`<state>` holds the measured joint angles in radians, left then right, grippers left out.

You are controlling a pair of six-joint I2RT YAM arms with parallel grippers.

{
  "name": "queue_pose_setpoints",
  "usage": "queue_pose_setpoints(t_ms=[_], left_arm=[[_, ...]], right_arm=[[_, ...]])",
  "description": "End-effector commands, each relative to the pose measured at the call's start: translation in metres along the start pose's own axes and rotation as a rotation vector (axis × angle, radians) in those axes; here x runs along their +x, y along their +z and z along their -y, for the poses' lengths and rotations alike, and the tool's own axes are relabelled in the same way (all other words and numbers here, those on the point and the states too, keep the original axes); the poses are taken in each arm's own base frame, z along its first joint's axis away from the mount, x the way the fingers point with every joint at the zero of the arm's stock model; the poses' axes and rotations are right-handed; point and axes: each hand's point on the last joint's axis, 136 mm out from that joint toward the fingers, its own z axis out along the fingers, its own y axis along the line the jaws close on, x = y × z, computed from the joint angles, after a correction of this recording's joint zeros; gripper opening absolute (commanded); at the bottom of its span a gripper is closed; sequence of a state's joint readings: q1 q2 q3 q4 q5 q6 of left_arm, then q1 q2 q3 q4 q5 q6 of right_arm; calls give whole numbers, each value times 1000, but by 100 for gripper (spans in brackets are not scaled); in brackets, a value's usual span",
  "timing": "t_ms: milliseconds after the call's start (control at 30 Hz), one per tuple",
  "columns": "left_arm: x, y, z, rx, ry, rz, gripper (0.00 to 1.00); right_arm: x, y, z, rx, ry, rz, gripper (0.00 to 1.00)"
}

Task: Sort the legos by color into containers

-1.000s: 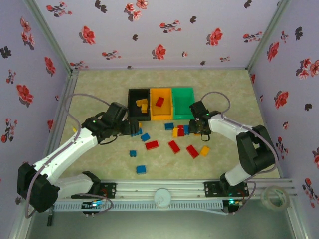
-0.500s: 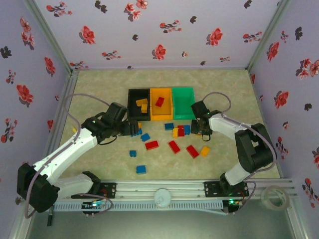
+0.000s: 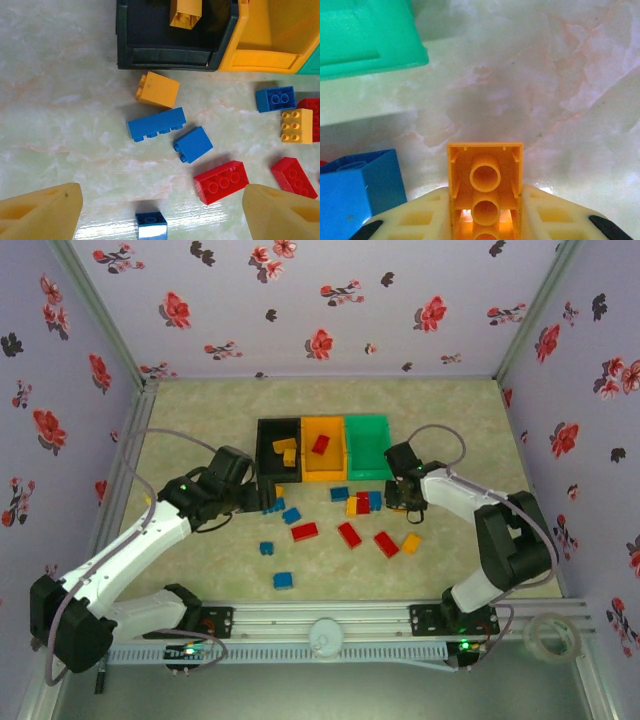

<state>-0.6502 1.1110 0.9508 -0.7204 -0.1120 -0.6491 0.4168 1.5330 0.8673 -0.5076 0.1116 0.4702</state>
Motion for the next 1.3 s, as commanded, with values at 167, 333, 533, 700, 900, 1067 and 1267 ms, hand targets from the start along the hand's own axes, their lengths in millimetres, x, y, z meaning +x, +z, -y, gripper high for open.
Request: queue_pose_setpoints(t_ms=[167, 333, 533, 700, 900, 1067, 1267], left_arm=[[2, -4, -4, -20, 0, 7, 84], [4, -5, -5, -19, 1, 4, 84], [9, -7, -14, -45, -4, 5, 84], [17, -6, -23, -75, -10, -12, 84], [19, -10, -27, -82, -18, -5, 84], [25, -5, -31, -97, -26, -14, 84], [31, -5, -35, -101, -32, -21, 83]], right_arm=[[-28, -58, -23, -65, -51, 118, 23], [-48, -92, -65, -120, -125, 202, 22], [-75, -121, -132, -249, -192, 274, 21], [-94, -130, -191, -355, -235, 315, 21], [-112, -121, -260, -461, -276, 328, 20], [-129, -90, -298, -476, -286, 302, 20], [-137, -64, -332, -500, -315, 231, 34]])
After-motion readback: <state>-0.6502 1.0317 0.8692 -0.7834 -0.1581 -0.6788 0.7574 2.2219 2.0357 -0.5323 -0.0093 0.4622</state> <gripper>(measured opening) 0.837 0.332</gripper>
